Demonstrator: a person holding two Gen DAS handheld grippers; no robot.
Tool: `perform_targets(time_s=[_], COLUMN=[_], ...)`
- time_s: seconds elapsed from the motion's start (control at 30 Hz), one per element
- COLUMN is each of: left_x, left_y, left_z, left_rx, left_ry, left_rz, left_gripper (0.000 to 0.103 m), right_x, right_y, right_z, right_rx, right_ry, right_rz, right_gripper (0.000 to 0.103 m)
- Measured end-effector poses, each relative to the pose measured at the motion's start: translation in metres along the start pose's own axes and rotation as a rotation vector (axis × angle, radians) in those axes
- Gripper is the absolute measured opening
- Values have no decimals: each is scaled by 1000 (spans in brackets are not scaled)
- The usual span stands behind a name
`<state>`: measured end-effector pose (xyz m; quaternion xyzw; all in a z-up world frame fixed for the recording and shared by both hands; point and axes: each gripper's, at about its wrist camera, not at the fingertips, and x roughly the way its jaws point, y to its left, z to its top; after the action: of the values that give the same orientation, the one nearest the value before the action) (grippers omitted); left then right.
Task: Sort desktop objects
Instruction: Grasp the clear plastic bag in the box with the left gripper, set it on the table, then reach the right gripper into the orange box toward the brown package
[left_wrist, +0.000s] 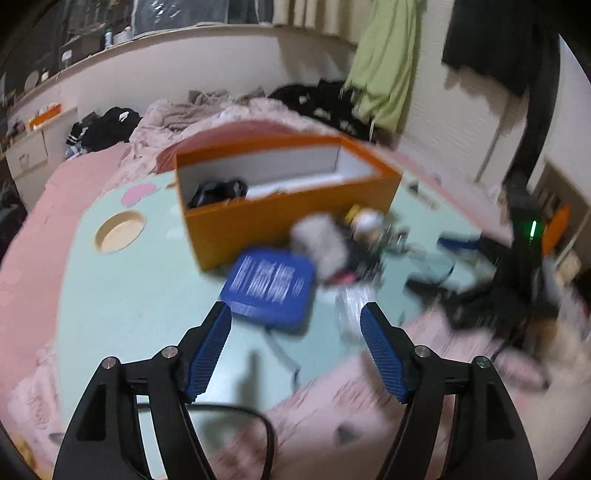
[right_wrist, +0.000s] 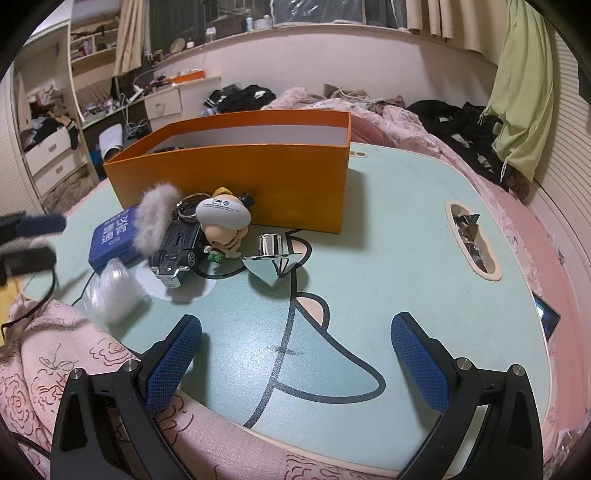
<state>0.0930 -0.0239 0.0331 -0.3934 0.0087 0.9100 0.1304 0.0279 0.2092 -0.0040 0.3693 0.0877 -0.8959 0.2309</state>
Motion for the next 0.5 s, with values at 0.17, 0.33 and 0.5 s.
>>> perform_targets(time_s=[0.17,0.33,0.5], left_x=[25,45,44], left_y=[0,5,4], left_z=[-22,-18,-20], left_rx=[13,-16,-9], left_ry=[73,105,80], left_rz=[26,89,91], left_gripper=[78,103,103], right_x=[1,2,2], right_y=[1,0,-1], right_z=[0,1,1], right_rx=[-7,-12,-13], right_ry=[5,8,9], right_rz=[-7,-11,-11], right_gripper=[103,103,103])
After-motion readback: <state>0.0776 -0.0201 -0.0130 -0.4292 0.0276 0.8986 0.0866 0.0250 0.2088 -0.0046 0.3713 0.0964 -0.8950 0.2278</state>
